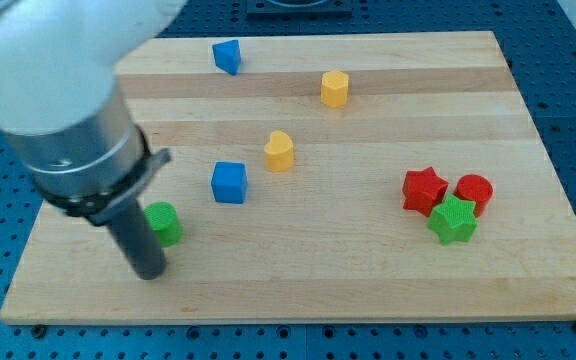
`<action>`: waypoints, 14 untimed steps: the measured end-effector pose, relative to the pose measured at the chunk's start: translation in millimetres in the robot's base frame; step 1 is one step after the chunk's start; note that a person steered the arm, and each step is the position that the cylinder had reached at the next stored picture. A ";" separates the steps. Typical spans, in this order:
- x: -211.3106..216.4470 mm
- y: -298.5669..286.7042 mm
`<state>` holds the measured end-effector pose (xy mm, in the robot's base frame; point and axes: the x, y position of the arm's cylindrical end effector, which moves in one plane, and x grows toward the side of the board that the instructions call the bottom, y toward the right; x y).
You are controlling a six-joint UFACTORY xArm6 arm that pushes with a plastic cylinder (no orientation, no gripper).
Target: Push green circle towards red star
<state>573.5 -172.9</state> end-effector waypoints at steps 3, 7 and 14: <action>-58.8 -28.2; -39.6 118.0; -13.8 152.5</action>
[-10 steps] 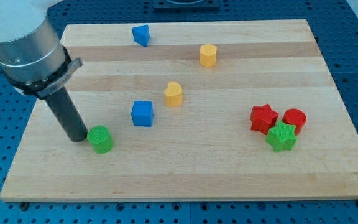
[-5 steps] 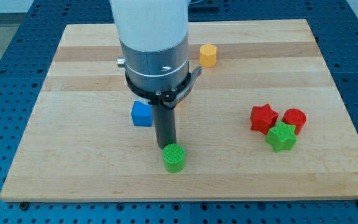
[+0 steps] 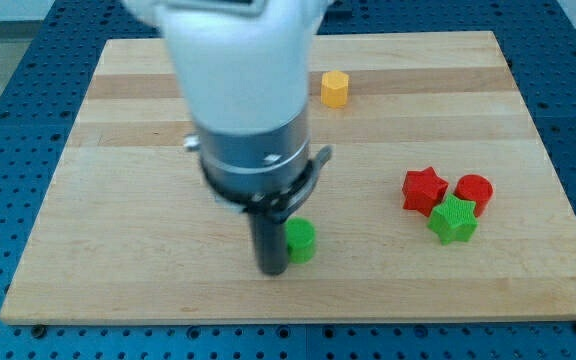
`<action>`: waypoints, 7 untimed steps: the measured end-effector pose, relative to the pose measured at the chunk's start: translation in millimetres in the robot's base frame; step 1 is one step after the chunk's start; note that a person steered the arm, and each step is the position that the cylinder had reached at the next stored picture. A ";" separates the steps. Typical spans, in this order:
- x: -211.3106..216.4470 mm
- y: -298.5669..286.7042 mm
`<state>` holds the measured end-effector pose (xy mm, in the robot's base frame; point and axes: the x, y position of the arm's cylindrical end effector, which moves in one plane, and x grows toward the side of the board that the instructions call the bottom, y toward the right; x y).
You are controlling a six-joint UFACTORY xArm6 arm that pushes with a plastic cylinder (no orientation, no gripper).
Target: Push green circle towards red star
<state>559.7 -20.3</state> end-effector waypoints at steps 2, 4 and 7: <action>-85.3 73.9; -102.9 95.0; -130.8 113.3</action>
